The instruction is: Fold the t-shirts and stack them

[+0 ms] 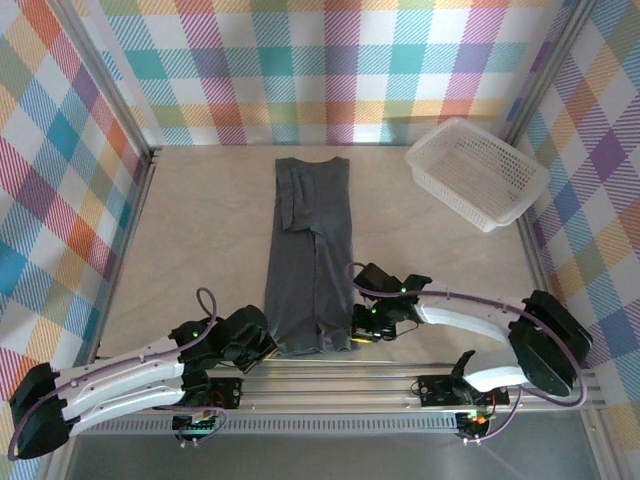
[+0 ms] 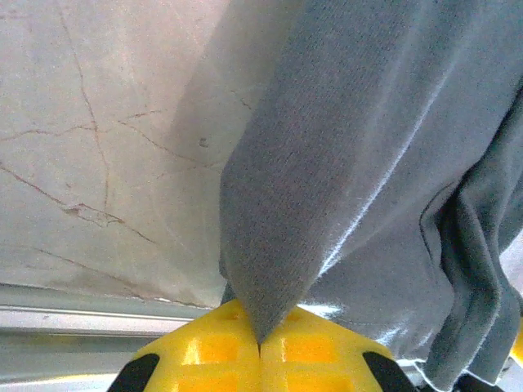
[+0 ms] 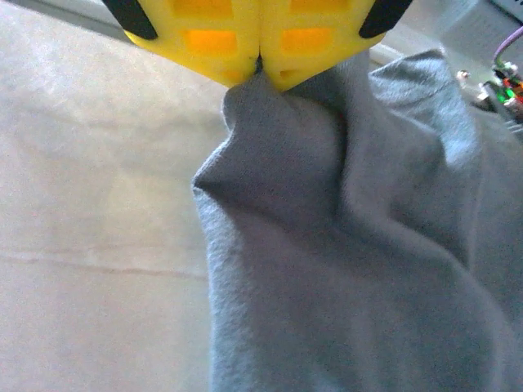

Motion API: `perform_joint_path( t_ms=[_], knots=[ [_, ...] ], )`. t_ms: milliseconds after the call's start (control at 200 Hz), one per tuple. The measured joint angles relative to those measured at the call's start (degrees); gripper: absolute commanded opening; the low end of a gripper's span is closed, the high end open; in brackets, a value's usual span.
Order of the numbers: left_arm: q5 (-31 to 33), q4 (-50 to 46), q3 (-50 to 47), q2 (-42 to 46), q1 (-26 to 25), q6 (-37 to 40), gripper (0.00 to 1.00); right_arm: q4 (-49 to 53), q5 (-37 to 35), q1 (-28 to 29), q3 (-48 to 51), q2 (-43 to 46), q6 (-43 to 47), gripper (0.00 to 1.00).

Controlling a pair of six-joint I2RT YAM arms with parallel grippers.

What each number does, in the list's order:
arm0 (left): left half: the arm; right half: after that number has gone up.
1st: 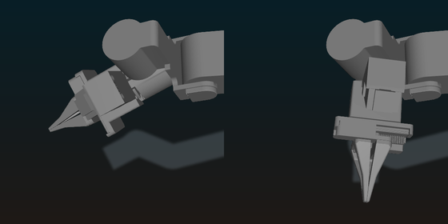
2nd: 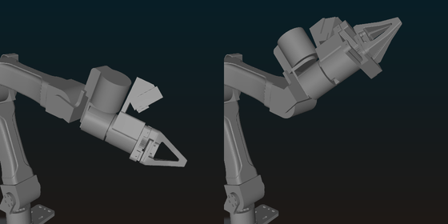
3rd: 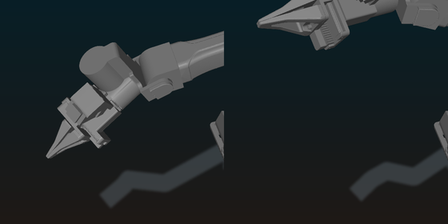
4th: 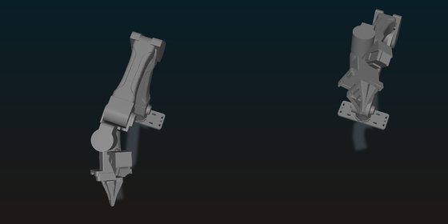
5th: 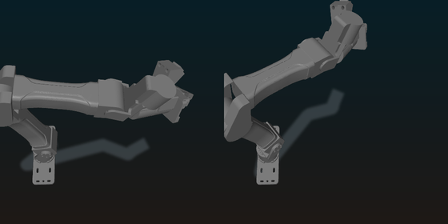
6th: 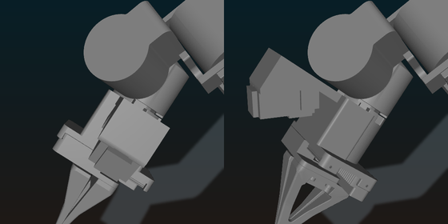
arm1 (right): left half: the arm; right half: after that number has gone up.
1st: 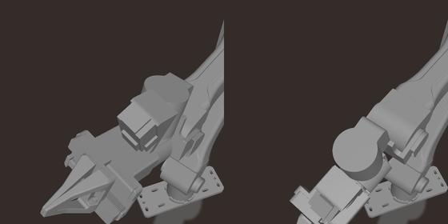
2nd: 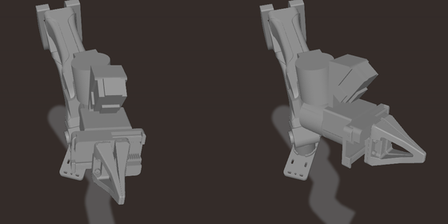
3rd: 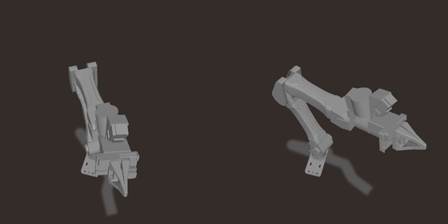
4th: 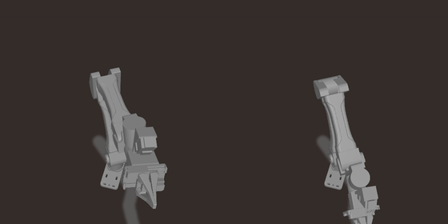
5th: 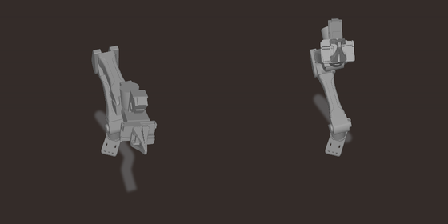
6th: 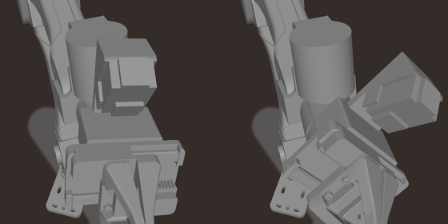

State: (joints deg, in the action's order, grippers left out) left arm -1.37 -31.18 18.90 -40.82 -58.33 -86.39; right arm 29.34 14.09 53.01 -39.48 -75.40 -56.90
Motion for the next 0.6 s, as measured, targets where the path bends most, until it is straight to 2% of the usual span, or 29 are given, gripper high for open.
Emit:
perform_joint_path(
  t_ms=[195, 375, 485, 600],
  knots=[
    [0.2, -0.9, 1.1, -0.7, 0.0, 0.1, 0.0, 0.3, -0.7, 1.7, 0.3, 4.0, -3.9, 0.0],
    [4.3, -4.9, 10.1, -1.0, -0.1, 1.8, 0.0, 3.6, -3.4, 1.4, -1.4, 6.8, -5.3, 0.0],
    [8.2, -5.0, 15.9, -2.2, 0.3, 3.6, 0.0, 5.8, -4.5, -0.9, -5.2, 6.7, -5.0, 0.0],
    [9.0, -4.4, 20.7, -6.7, 4.9, 6.7, 0.0, 7.3, -4.4, -5.9, -11.4, 4.4, -2.9, 0.0]
  ],
)
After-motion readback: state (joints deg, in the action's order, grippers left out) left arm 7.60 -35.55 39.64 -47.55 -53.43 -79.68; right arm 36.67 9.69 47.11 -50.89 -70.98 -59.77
